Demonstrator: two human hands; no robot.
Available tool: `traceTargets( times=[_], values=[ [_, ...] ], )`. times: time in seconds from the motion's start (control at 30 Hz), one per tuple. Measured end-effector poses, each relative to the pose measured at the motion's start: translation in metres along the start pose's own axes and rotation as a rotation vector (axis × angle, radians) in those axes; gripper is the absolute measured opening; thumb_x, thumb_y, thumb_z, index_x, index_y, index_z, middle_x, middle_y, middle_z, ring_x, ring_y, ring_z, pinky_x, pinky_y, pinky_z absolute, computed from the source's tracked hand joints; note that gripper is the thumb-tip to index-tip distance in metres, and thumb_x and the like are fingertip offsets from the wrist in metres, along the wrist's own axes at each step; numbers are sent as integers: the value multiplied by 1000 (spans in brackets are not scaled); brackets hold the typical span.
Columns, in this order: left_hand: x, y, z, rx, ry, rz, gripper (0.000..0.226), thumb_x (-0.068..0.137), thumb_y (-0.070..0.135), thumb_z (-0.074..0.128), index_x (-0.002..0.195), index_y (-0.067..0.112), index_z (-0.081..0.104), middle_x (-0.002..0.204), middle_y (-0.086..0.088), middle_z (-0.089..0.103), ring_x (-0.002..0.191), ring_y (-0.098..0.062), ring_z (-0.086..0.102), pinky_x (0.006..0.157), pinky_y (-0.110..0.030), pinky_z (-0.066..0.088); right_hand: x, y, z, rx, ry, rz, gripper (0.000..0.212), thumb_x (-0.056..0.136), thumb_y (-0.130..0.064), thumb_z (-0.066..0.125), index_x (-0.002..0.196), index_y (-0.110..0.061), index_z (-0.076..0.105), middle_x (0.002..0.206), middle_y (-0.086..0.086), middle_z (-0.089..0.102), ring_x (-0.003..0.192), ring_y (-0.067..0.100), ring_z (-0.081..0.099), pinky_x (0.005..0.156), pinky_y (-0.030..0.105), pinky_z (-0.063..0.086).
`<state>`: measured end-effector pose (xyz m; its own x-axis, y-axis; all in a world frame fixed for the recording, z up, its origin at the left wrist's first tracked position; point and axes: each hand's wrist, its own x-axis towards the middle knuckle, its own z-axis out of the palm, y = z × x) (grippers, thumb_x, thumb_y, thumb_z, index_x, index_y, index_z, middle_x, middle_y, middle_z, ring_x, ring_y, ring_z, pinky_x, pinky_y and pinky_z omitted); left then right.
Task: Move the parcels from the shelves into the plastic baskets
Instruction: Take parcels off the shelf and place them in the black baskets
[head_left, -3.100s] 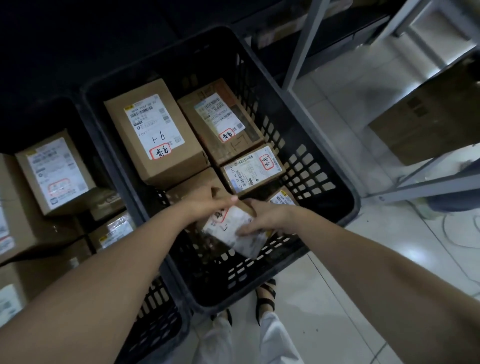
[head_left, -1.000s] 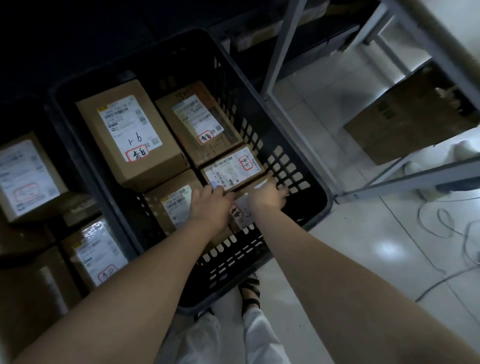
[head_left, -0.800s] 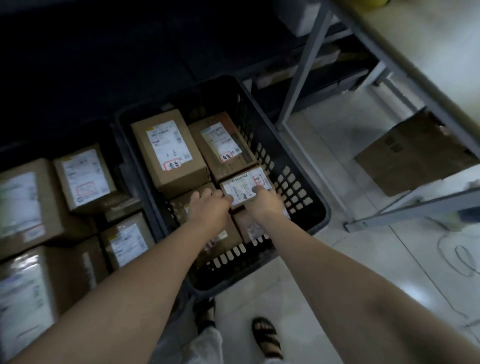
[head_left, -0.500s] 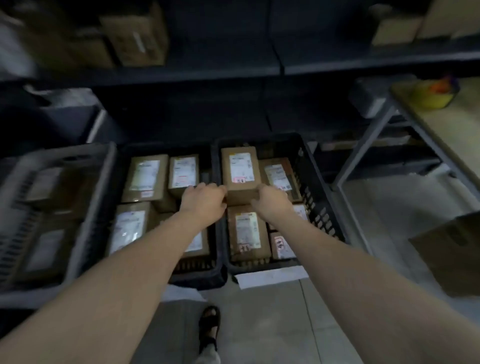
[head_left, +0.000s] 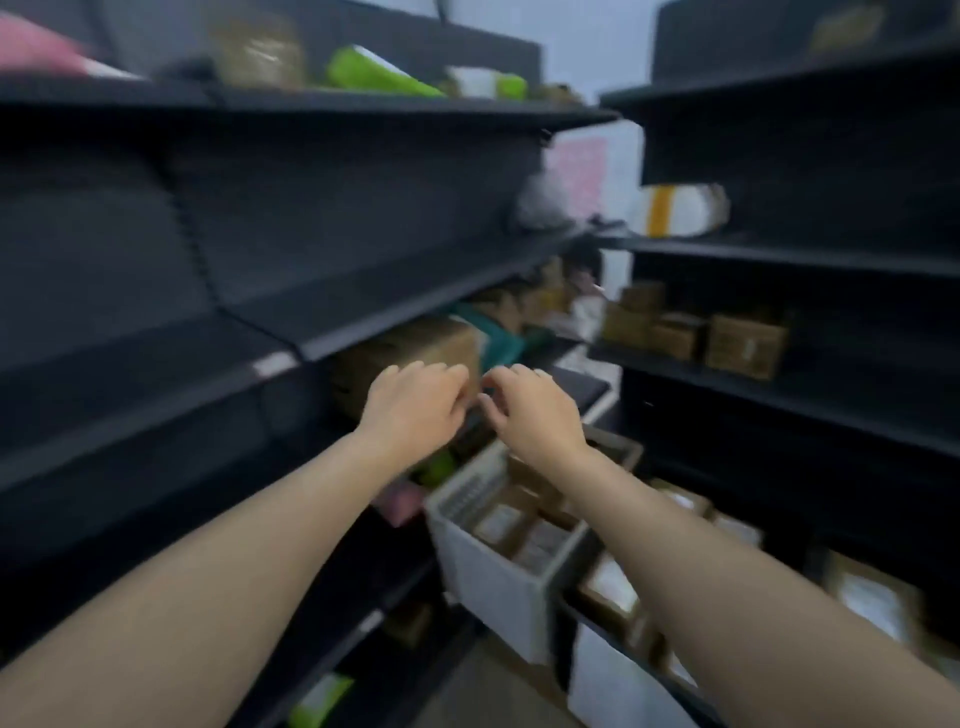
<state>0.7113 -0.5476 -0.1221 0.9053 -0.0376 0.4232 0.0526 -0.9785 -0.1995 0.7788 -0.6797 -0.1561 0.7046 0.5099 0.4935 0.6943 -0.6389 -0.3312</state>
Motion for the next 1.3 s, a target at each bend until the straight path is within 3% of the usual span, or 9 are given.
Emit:
traceTargets(
  times=[0.13,0.33,0.53,0.67,0.83,1.07,1.3],
  values=[
    [-81,-135,-62,103,48,-189,16,94,32,43,98,23,55,98,4,64,93,-22,59,73,-35,39,43,-154,29,154,43,-224,25,96,-34,47,113,-22,61,108,-1,61,103,23,55,75,33,45],
    [-224,-283,-128,268,61,-470,13,94,31,44,94,23,54,93,5,63,87,-19,58,73,-34,41,52,-365,76,311,-44,-555,28,98,-32,46,121,-22,59,112,-2,60,105,21,54,81,38,50],
    [-347,-380,-171,419,6,-721,20,94,33,44,105,23,57,107,3,65,101,-22,58,80,-33,38,49,-532,115,418,-107,-799,27,98,-29,47,119,-20,61,111,1,60,105,21,55,76,34,47],
    [-424,-428,-199,487,22,-891,21,93,32,46,107,23,59,105,3,64,100,-21,57,84,-32,39,43,-629,142,492,-199,-985,27,99,-28,46,121,-21,60,113,-1,59,106,19,53,75,30,43],
    [-519,-460,-237,597,-6,-1129,20,93,35,47,107,25,58,107,1,63,102,-22,56,81,-34,38,18,-749,165,591,-284,-1181,28,98,-28,48,122,-21,60,115,0,60,108,21,55,82,36,50],
    [-631,-492,-290,609,7,-1398,29,93,36,48,120,27,52,115,2,61,108,-22,54,83,-37,42,-55,-892,175,720,-401,-1285,39,97,-33,50,135,-22,51,129,3,54,117,25,51,88,38,49],
    [-724,-572,-321,391,121,-1503,44,90,35,54,132,27,42,128,-1,50,116,-24,50,91,-42,45,-92,-1017,202,846,-568,-1003,49,94,-34,54,141,-26,40,136,6,43,122,27,48,97,46,47]
  ],
)
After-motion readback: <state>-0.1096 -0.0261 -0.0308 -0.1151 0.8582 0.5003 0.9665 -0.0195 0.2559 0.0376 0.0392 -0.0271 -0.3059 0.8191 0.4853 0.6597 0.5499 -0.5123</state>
